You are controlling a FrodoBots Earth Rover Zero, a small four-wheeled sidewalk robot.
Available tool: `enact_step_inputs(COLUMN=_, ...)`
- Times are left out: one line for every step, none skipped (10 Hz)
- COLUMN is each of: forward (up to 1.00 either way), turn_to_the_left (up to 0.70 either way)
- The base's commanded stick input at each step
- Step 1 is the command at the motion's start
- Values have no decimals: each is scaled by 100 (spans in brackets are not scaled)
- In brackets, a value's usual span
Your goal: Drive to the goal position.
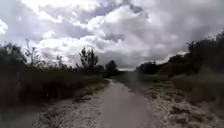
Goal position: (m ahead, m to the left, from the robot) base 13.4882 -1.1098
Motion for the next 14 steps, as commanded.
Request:
enact_step_inputs(forward=59, turn_to_the_left=1)
enact_step_inputs(forward=59, turn_to_the_left=1)
enact_step_inputs(forward=59, turn_to_the_left=1)
enact_step_inputs(forward=59, turn_to_the_left=1)
enact_step_inputs(forward=59, turn_to_the_left=1)
enact_step_inputs(forward=59, turn_to_the_left=1)
enact_step_inputs(forward=59, turn_to_the_left=1)
enact_step_inputs(forward=59, turn_to_the_left=1)
enact_step_inputs(forward=59, turn_to_the_left=1)
enact_step_inputs(forward=59, turn_to_the_left=1)
enact_step_inputs(forward=59, turn_to_the_left=1)
enact_step_inputs(forward=59, turn_to_the_left=0)
enact_step_inputs(forward=59, turn_to_the_left=-15)
enact_step_inputs(forward=59, turn_to_the_left=-11)
